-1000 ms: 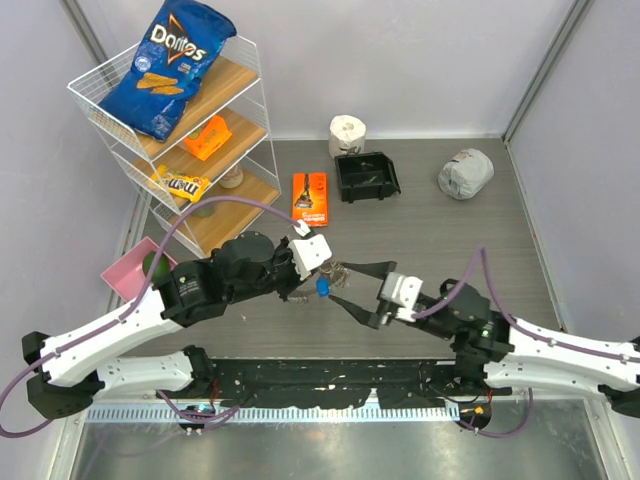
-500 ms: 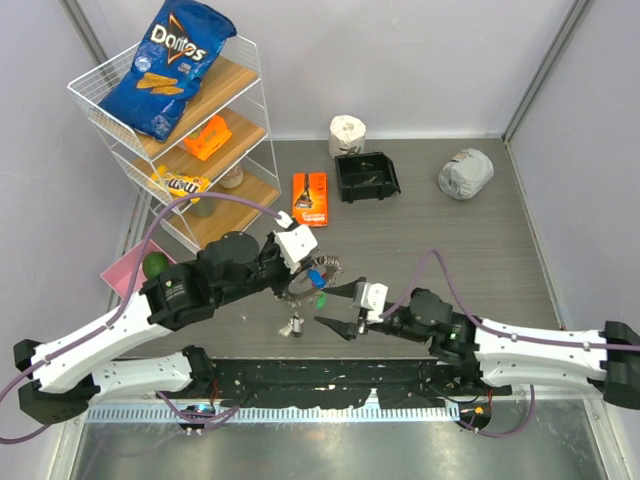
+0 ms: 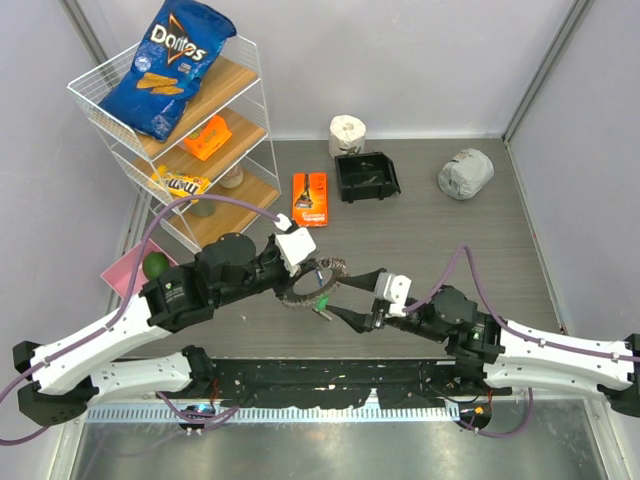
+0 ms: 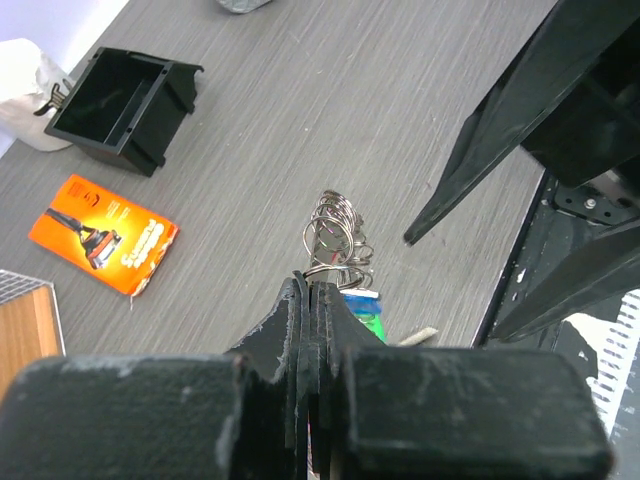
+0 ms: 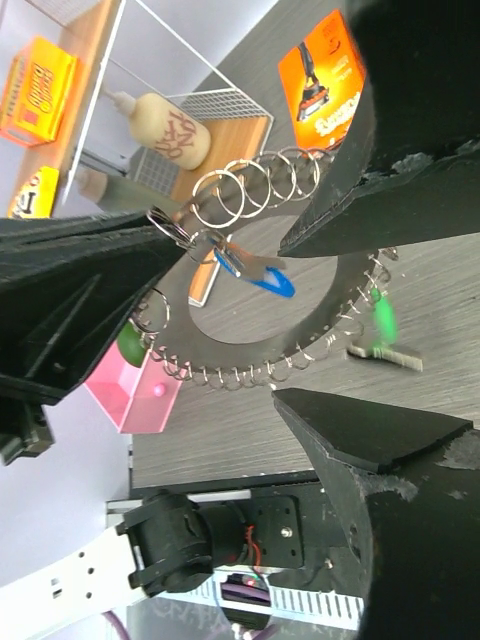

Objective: Remove the keys from the keyring
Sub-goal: Remove the key from the keyring.

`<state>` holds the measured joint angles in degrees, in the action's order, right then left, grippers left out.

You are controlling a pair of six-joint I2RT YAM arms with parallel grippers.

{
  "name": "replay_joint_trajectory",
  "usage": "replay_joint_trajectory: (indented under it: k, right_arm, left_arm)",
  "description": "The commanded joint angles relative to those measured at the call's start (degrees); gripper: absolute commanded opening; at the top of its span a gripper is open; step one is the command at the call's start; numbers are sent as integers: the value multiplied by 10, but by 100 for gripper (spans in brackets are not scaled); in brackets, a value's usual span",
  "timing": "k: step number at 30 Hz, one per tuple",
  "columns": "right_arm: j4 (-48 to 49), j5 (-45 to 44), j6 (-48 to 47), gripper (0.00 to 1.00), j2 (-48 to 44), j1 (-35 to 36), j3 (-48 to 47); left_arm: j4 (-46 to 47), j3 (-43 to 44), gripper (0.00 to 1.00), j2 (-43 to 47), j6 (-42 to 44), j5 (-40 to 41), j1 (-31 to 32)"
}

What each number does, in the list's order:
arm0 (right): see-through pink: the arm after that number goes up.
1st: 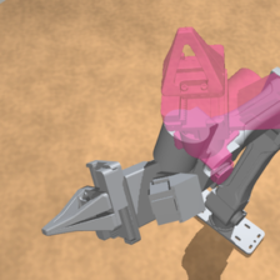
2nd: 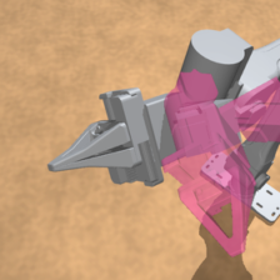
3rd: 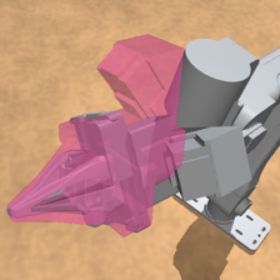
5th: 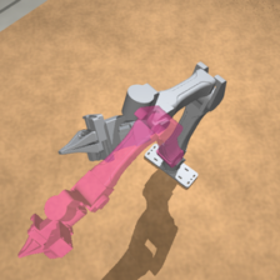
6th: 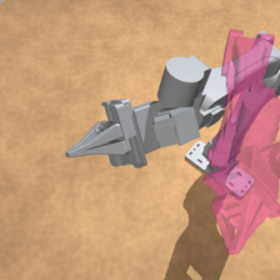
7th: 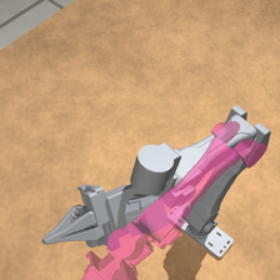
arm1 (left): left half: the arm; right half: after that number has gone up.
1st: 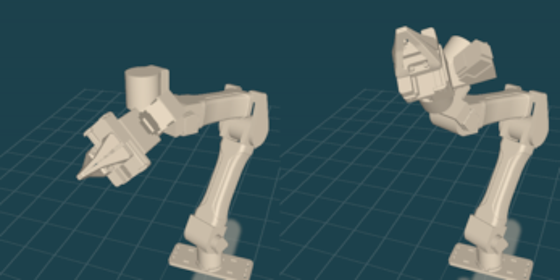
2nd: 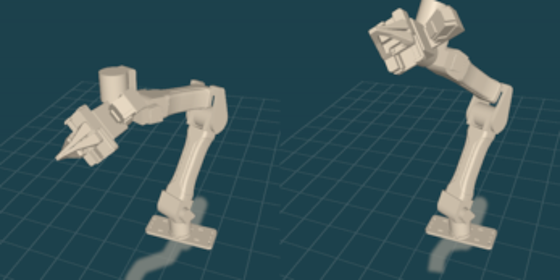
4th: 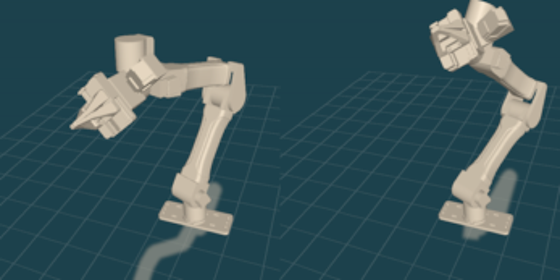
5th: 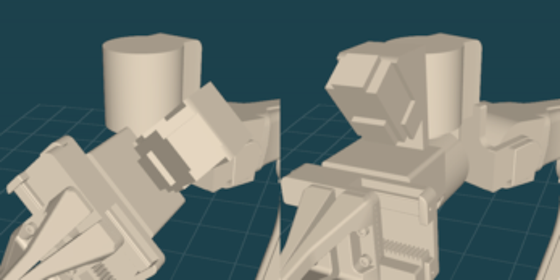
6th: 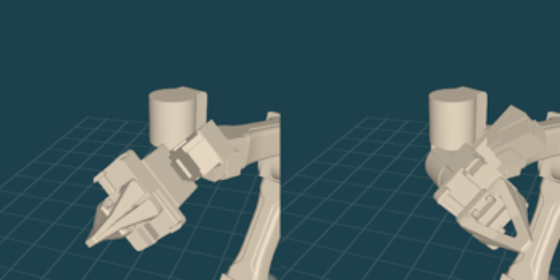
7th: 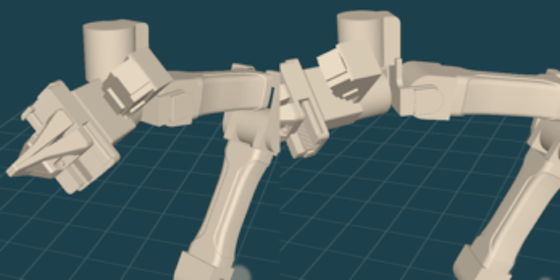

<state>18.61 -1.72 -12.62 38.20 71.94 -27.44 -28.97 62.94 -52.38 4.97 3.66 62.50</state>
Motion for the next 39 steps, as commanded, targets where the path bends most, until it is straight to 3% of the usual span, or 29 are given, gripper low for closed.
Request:
replay_joint_trajectory:
  k: [1, 13, 27, 32, 37, 39]
  right_arm:
    - [5, -11, 6, 60, 18, 2, -31]
    - [89, -76, 17, 58, 97, 2, -36]
    - [136, -104, 3, 55, 104, 2, -30]
    - [151, -108, 3, 42, 117, 2, -40]
    - [157, -116, 2, 37, 128, 2, -49]
    - [157, -116, 1, 29, 130, 1, -53]
  left_arm:
    - [71, -3, 0, 15, 9, -27, -1]
    - [72, -1, 0, 15, 0, -52, 0]
    - [75, -11, 0, 21, -8, -74, -1]
    - [78, -13, 0, 18, -10, -77, 1]
    - [83, -18, 0, 21, -13, -78, 0]
    - [84, -19, 0, 20, -12, -78, 1]
